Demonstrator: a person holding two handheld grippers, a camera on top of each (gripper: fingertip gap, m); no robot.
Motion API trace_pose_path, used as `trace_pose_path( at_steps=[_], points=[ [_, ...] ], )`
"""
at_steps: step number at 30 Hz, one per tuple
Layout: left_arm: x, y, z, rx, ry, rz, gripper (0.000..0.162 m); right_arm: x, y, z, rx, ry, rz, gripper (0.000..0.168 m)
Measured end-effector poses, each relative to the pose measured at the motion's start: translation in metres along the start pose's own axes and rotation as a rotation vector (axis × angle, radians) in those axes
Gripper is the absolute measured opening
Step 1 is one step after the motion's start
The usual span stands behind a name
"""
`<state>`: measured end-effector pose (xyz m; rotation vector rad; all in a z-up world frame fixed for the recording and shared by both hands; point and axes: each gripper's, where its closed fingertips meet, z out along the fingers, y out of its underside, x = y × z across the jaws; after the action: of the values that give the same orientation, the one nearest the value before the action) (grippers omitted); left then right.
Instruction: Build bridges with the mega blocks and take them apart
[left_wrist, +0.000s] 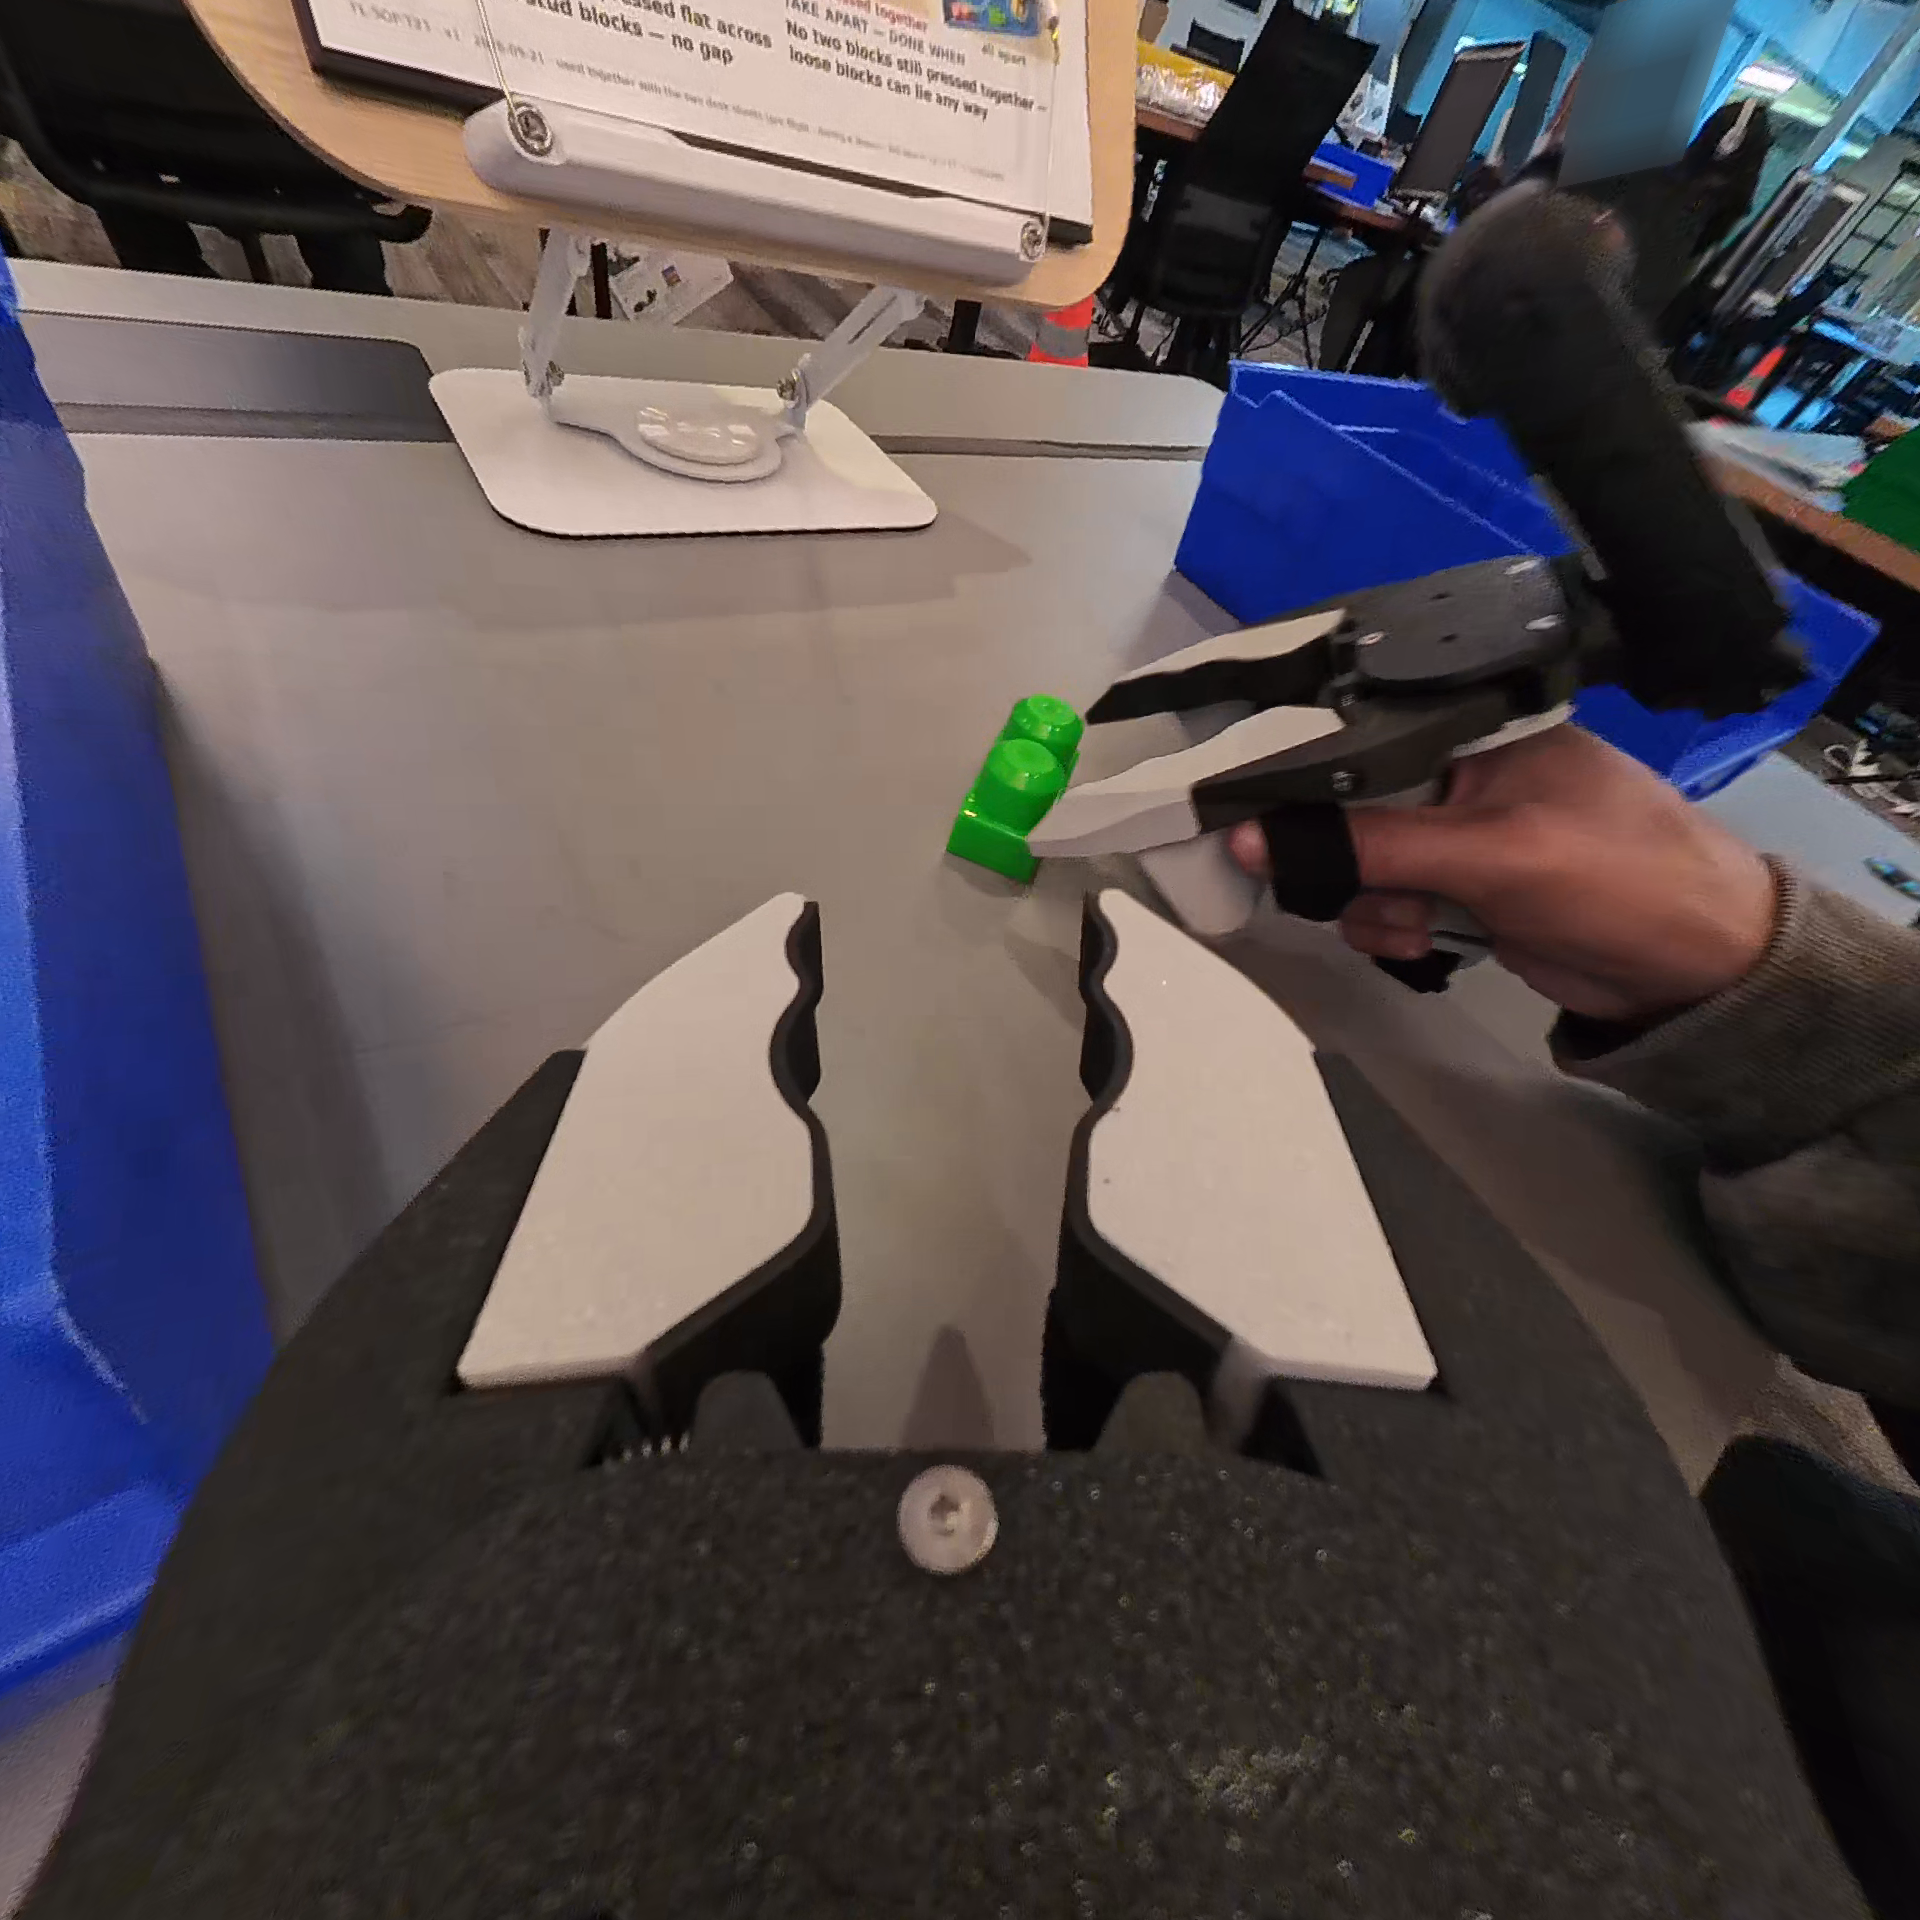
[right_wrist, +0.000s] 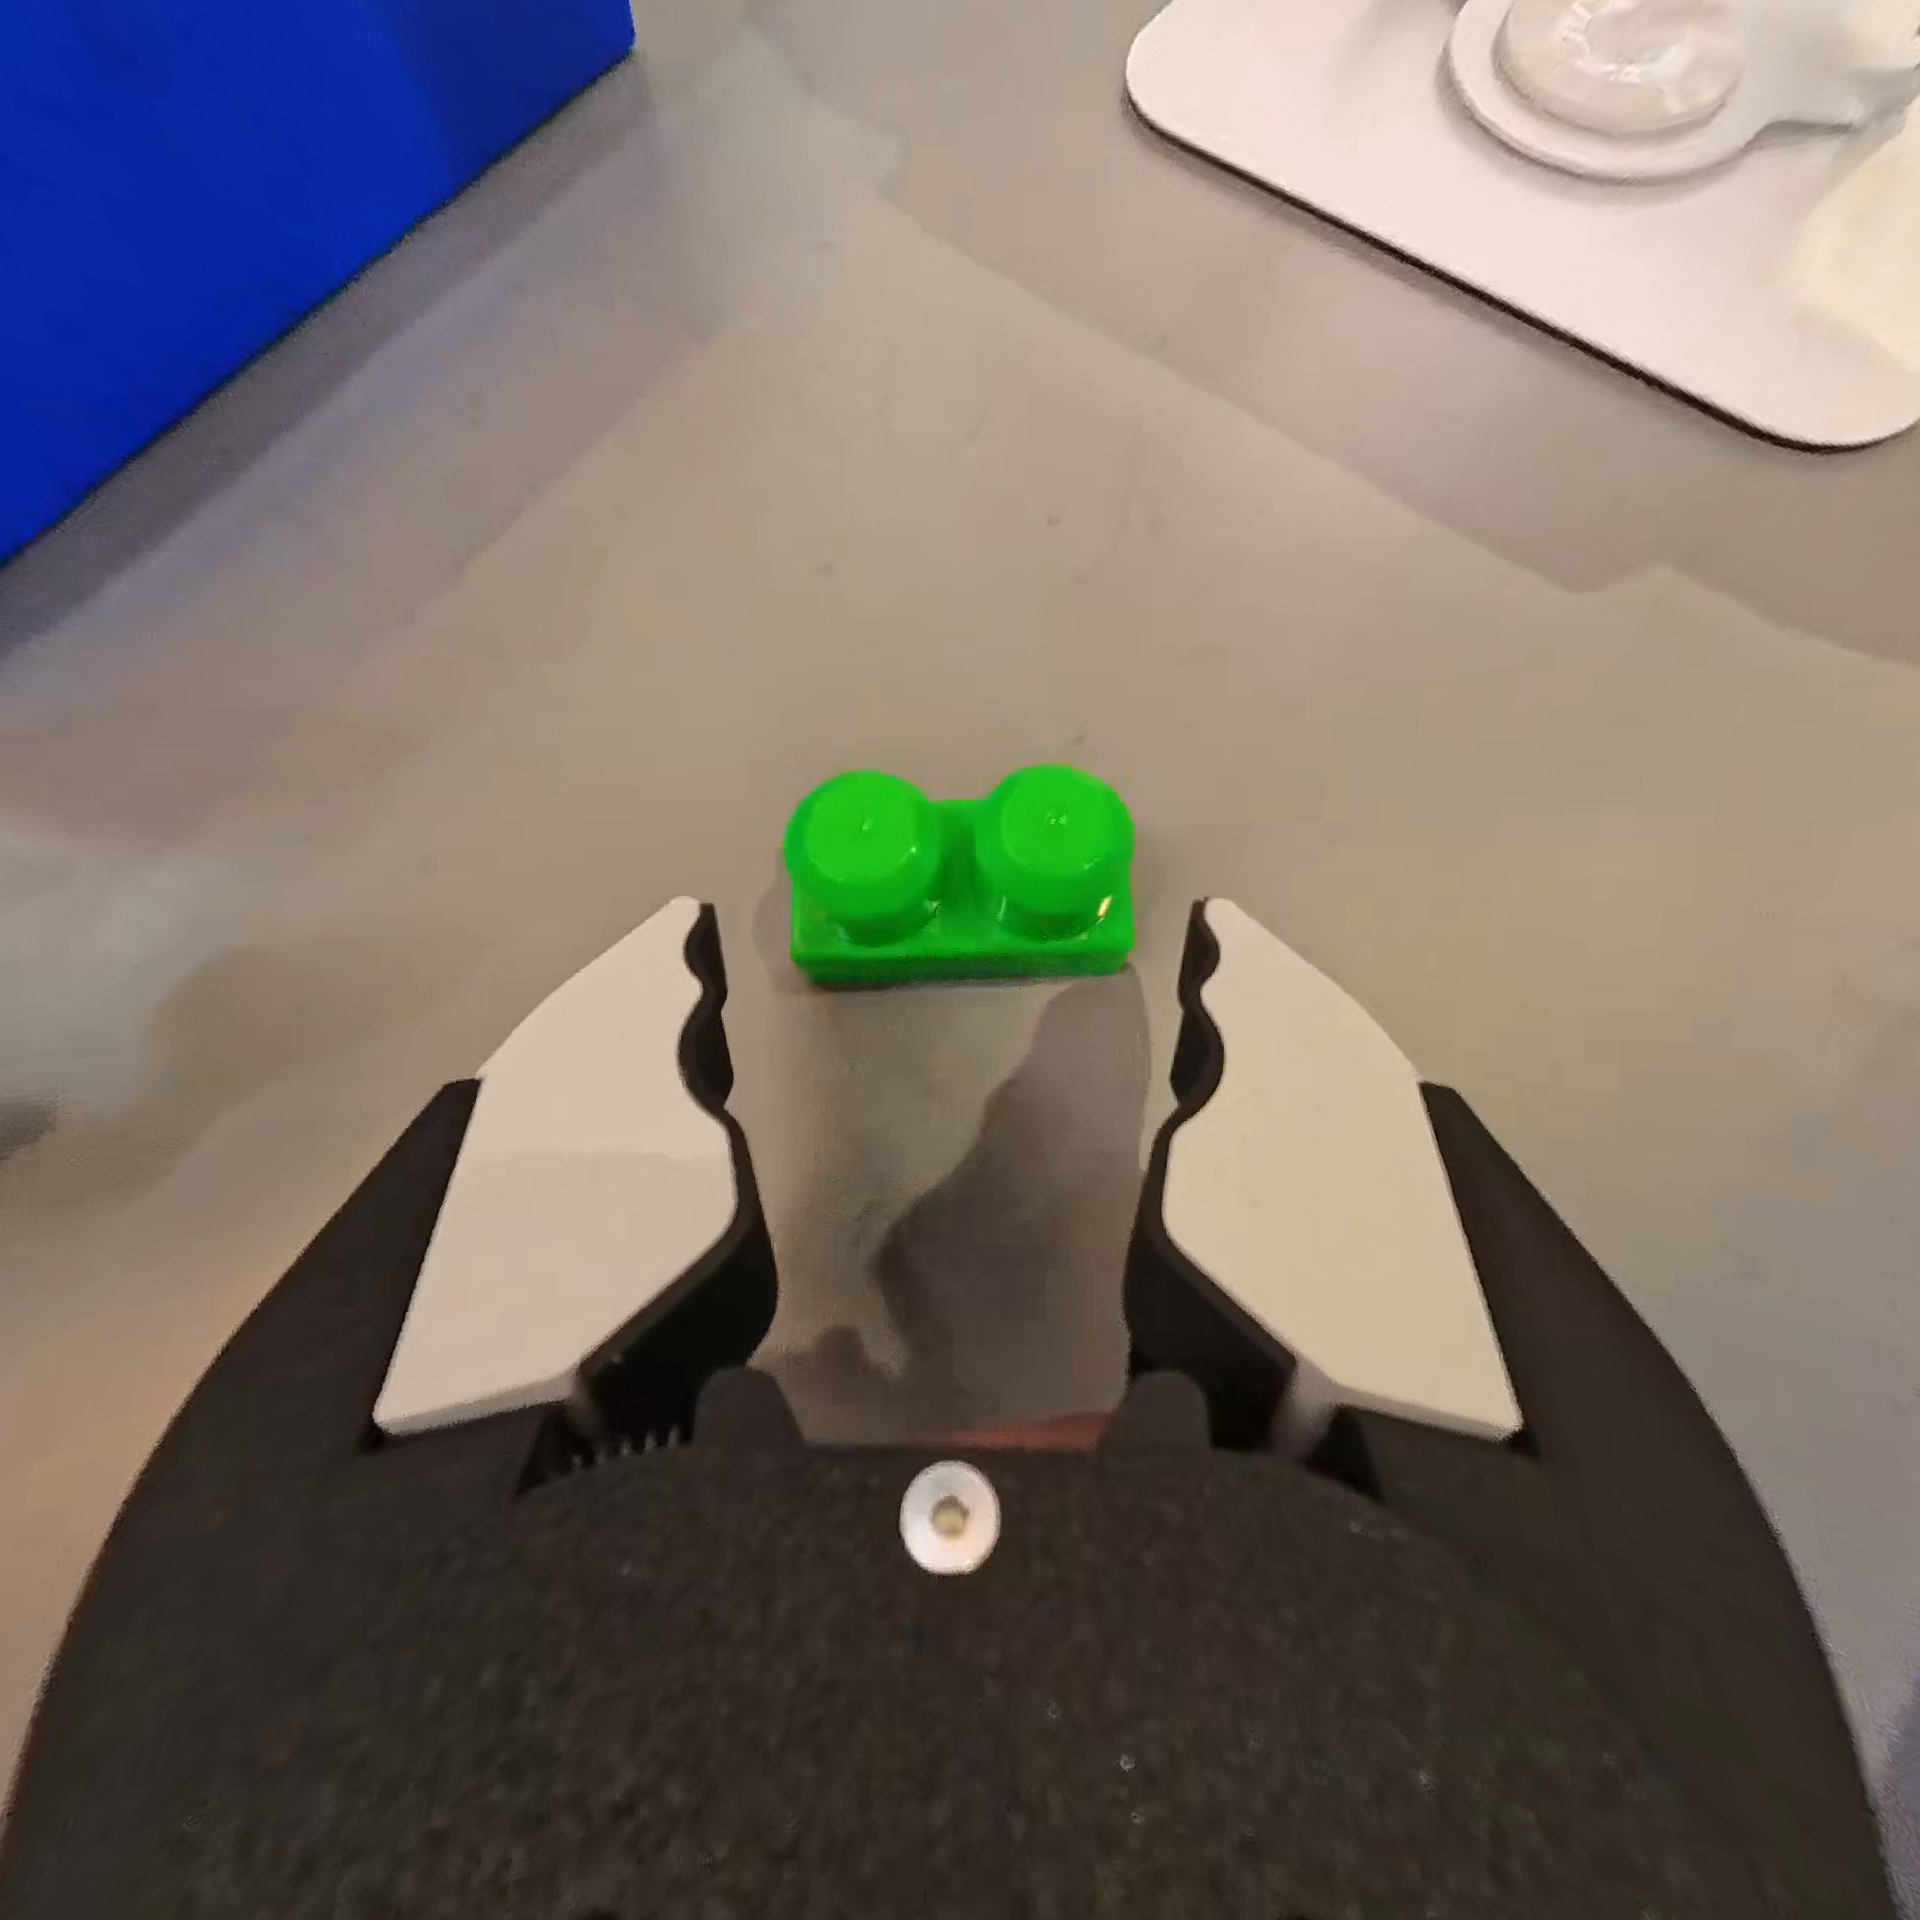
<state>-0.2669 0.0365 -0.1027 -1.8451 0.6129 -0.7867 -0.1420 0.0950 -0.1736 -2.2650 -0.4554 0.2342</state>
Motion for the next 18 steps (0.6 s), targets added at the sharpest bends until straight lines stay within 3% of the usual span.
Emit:
trace_pose_path(
  at_steps=[4, 5, 9, 14, 18],
  points=[
    [0.009, -0.01, 0.003, 0.019, 0.017, 0.003, 0.047, 0.009, 0.007, 0.018, -0.054, 0.037, 0.003, 0.083],
    [0.01, -0.012, 0.005, 0.015, 0.013, 0.013, 0.047, 0.009, 0.007, 0.019, -0.053, 0.025, 0.006, 0.073],
    [0.018, -0.012, 0.014, 0.0, 0.011, 0.038, 0.048, 0.002, 0.003, 0.014, -0.015, -0.021, -0.004, 0.072],
    [0.023, 0.002, 0.021, -0.021, 0.003, 0.09, 0.047, 0.008, -0.016, -0.047, 0.191, 0.016, -0.084, 0.072],
    [0.029, 0.004, 0.025, -0.034, 0.031, 0.1, 0.047, 0.051, -0.038, -0.108, 0.257, 0.108, -0.096, 0.072]
  ],
)
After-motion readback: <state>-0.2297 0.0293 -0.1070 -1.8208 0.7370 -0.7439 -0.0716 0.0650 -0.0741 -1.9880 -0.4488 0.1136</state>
